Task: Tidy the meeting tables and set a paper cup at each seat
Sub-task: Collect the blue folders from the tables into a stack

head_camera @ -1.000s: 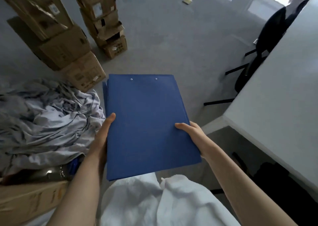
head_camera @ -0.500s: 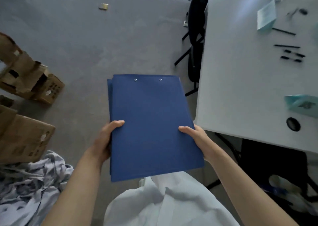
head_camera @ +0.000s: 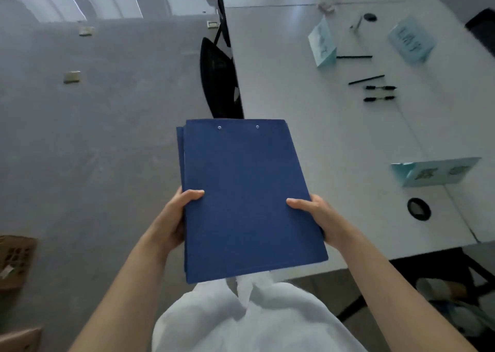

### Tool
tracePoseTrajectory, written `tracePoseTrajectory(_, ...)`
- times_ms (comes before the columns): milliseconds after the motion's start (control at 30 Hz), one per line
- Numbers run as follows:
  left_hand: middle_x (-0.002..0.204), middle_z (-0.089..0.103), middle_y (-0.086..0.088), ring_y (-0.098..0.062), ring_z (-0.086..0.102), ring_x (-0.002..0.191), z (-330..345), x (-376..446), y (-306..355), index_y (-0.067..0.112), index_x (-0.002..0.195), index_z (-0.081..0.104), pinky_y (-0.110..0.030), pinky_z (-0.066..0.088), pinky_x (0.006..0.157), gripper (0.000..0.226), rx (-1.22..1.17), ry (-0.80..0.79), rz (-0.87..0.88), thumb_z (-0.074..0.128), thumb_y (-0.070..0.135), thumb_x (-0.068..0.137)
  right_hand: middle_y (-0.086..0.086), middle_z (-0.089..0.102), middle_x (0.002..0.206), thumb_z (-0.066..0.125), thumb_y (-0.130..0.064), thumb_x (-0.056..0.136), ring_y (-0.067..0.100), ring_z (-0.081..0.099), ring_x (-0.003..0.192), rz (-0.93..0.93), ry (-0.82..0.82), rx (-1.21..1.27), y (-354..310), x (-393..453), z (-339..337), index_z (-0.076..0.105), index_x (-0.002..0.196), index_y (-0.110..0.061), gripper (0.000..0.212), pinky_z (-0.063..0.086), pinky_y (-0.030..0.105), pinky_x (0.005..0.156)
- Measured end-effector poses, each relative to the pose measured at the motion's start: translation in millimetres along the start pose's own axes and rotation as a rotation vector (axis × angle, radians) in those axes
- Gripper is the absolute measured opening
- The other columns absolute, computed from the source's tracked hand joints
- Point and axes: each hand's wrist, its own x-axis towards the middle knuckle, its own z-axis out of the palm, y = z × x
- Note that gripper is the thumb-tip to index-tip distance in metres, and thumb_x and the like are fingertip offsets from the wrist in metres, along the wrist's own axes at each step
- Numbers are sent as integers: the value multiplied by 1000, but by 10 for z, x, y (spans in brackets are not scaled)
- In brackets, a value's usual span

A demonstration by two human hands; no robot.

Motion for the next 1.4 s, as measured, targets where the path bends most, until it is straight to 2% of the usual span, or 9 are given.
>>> tracePoseTrajectory(200,121,69,-9,-30,69,99,329,898,550,23,129,54,-43,60,80,69,180,-183,-66,74,15,64,4,68,121,73,-19,74,26,67,106,-65,161,96,-226,256,-379,53,127,-15,56,54,44,91)
tracePoseTrajectory(300,123,68,-9,-30,68,105,521,1341,813,20,129,56,-41,59,80,83,277,-286,-98,80,12,50,1,67,122,77,-13,73,23,67,107,-99,288,155,-267,358,-513,51,128,-14,60,52,45,95)
tracePoseTrajectory(567,111,72,-5,-23,70,99,1120,2209,1379,22,123,57,-32,58,74,80,536,-591,-134,63,-13,52,-8,60,131,79,-10,71,15,60,118,-205,593,215,-336,398,-394,44,133,-29,74,49,46,99)
tracePoseTrajectory(800,121,67,-13,-30,64,112,1583,2548,1415,9,132,50,-38,57,80,90,720,-812,-46,62,-17,47,-14,52,136,77,-5,77,5,53,122,-286,969,286,-199,444,-107,31,143,-33,86,54,22,88)
tracePoseTrajectory(1000,107,70,-7,-14,65,99,1761,2629,1372,10,116,61,-27,57,76,66,1009,-867,115,58,-15,55,-24,48,126,69,1,83,-21,49,105,-253,1123,193,-152,469,10,34,137,-31,72,45,2,79)
tracePoseTrajectory(1067,103,67,-3,-5,63,94,1777,2657,1337,21,105,62,-20,55,76,61,1107,-858,186,59,-25,67,-15,52,114,66,5,84,-3,56,108,-176,1183,180,-138,525,13,41,131,-21,59,45,4,77)
tracePoseTrajectory(1167,97,62,7,2,59,85,1768,2675,1280,25,98,59,-16,46,72,55,1231,-803,238,62,-25,74,1,56,93,66,8,82,30,59,106,-62,1164,110,-87,532,3,57,115,-2,36,42,1,64)
tracePoseTrajectory(1300,95,63,6,2,59,84,1669,2707,1173,18,101,61,-20,43,78,42,1362,-757,219,75,-11,74,21,66,97,70,5,79,25,62,89,-55,1050,122,-22,408,-81,60,108,9,31,44,4,63)
tracePoseTrajectory(1400,89,64,8,-5,61,84,1599,2777,1119,25,89,62,-21,43,78,40,1412,-745,185,80,-5,71,1,62,87,70,3,81,-2,57,76,-40,958,146,-33,382,-88,62,98,-11,24,43,1,63)
